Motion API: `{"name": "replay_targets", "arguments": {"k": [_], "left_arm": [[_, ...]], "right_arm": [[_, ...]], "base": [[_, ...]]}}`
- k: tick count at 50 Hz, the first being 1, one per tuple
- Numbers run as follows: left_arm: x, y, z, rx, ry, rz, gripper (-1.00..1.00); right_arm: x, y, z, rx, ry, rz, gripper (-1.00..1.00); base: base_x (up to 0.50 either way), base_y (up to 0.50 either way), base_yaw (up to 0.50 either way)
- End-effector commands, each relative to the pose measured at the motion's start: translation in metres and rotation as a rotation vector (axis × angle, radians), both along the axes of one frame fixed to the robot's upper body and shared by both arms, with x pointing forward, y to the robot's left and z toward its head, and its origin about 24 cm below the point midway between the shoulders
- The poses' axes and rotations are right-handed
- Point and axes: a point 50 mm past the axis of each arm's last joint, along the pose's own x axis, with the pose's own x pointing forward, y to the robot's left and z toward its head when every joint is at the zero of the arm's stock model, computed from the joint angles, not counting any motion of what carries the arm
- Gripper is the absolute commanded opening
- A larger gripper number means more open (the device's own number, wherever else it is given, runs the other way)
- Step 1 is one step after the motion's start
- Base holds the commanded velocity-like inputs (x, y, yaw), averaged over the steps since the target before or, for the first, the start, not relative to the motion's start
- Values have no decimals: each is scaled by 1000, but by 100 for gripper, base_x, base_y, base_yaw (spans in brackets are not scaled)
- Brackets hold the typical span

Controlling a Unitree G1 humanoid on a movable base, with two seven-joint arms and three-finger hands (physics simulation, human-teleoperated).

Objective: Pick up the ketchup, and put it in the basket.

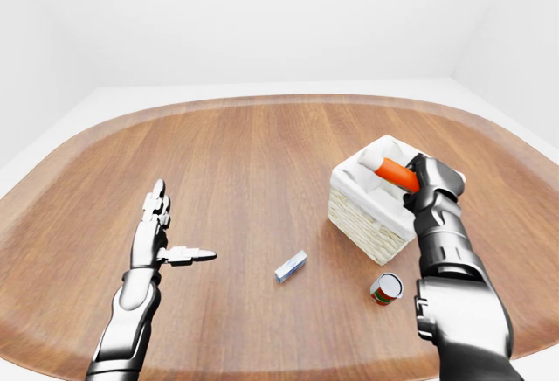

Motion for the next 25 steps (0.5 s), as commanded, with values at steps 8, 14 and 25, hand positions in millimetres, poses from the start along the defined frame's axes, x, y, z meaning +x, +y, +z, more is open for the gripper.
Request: {"name": "replay_targets", "arguments": {"k": [8, 14, 25], "left_arm": [[-1, 0, 1, 0, -6, -3, 100], [-2, -1, 1, 1, -6, -6, 100], [-2, -2, -1, 5, 2, -8, 100]], "right_arm": [[6, 6, 0, -14, -14, -14, -100], [6, 8, -2, -13, -11, -13, -100], [7, 8, -2, -15, -7, -19, -100]], "base": [[0, 0, 0], [0, 0, 0], [0, 0, 0]]}}
